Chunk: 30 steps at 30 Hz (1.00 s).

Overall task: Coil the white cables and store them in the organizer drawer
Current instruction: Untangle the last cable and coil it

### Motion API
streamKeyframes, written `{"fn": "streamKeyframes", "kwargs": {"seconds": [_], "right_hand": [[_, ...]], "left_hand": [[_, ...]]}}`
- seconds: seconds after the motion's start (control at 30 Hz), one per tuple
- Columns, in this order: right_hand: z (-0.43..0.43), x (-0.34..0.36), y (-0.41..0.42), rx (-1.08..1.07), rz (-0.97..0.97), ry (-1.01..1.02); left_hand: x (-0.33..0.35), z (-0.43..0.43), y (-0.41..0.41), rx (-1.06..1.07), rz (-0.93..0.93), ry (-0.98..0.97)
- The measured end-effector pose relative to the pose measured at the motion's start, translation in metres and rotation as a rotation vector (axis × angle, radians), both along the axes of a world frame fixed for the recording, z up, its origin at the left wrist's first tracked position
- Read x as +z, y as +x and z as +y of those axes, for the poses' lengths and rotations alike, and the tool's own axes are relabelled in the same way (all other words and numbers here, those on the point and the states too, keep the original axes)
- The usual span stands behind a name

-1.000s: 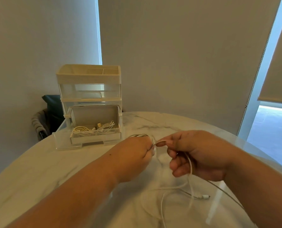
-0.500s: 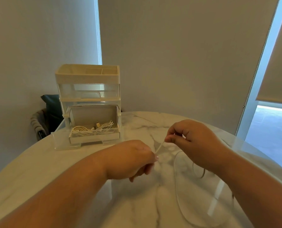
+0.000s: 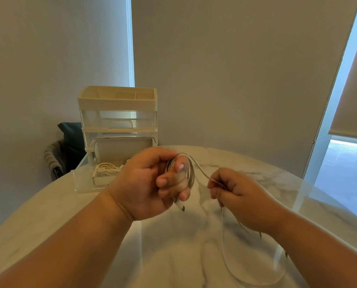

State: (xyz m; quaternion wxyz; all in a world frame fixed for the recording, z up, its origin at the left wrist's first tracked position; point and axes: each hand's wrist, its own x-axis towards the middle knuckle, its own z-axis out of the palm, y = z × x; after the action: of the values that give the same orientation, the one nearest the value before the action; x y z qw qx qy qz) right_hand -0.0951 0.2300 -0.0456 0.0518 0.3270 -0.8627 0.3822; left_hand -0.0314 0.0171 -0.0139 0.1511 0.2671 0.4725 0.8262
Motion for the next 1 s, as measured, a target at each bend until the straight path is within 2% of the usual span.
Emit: {"fn": "streamKeyframes", "kwargs": {"seconds": [0.1,0.3,0.6,0.7,0.8,0.83,0.93,1.0], "right_hand": [[-0.003,0.001,0.005,0.029,-0.087,0.007],[-0.014,-0.003,0.019,0.122,-0.216,0.129],[-0.026,-0.001,0.033,0.218,-0.322,0.271],[-0.027,-0.001,0.036,0.219,-0.331,0.264],[-0.026,0.002,0.04,0.204,-0.304,0.238],[-0.025,0.005,0.04,0.186,-0.275,0.247],[-0.022,0.011,0.039,0.118,-0.166,0.277],[-0.02,0.013,0.039,0.105,-0.127,0.289]], "left_hand": [[0.004,-0.001,0.002,0.067,0.005,0.107],[0.01,0.002,0.003,0.366,-0.095,0.296],[0.012,0.0,0.001,0.436,-0.104,0.377],[0.01,0.0,-0.002,0.483,-0.125,0.36],[0.004,0.004,-0.005,0.571,-0.125,0.174],[0.001,0.006,-0.005,0.617,-0.088,0.03],[-0.016,0.014,-0.006,0.78,0.18,-0.6],[-0.022,0.022,-0.007,0.829,0.234,-0.686]]}}
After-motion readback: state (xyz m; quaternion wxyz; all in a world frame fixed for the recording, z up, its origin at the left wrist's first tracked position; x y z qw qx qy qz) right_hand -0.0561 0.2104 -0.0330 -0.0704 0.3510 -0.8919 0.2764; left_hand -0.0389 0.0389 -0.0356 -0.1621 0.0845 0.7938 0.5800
